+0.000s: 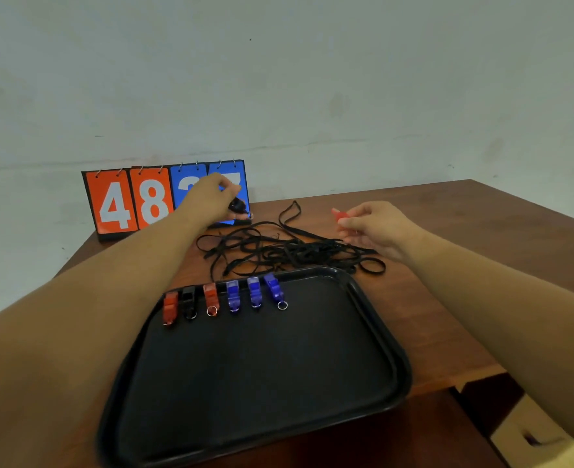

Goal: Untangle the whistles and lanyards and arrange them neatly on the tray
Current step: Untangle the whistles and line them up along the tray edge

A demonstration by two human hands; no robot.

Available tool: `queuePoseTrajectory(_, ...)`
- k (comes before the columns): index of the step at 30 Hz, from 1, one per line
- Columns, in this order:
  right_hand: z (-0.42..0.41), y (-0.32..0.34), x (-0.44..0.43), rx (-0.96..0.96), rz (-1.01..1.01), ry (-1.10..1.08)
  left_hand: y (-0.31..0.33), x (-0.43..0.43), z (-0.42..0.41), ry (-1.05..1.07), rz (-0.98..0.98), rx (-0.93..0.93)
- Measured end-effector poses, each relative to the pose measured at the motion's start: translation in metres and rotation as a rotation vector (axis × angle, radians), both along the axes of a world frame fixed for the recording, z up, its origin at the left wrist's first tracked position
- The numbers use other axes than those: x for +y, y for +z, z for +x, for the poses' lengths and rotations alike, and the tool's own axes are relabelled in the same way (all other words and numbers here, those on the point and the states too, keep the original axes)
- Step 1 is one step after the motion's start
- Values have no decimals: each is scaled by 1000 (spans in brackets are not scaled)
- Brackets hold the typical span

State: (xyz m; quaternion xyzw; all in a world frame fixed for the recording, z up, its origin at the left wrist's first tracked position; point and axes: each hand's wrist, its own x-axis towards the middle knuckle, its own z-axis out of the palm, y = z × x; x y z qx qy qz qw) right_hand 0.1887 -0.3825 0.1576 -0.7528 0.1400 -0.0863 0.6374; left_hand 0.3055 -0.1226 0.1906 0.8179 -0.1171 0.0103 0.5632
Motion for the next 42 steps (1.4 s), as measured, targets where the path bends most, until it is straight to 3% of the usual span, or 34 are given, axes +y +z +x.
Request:
queuePoseTrajectory(4, 6, 6, 15, -68, 131, 62, -1, -18, -4, -34, -325, 256)
queuePoseTrajectory(8, 13, 15, 35, -110, -230, 58, -6, -36, -11, -159, -344, 450)
queuePoseTrajectory(13, 25, 16, 52, -147, -401, 82, -7, -49, -18, -310, -451, 742)
queuePoseTrajectory(19, 29, 13, 59, -178, -476, 116, -11, -53, -17, -388, -335, 666)
queuePoseTrajectory(24, 31, 2, 47, -191, -315, 62, -14, -49, -16, -333, -359, 617)
queuePoseTrajectory(28, 41, -30, 9, 57, -687, -80, -20, -42, -13, -272, -276, 579)
queuePoseTrajectory(32, 50, -47, 4, 184, -965, 140, -21, -40, -7, -273, -261, 579)
queuePoseTrajectory(39, 60, -47, 6, 158, -1017, 262, -26, -40, -5, -306, -239, 598)
queuePoseTrajectory(42, 62, -53, 1, 148, -1005, 214, -29, -40, -6, -294, -237, 606)
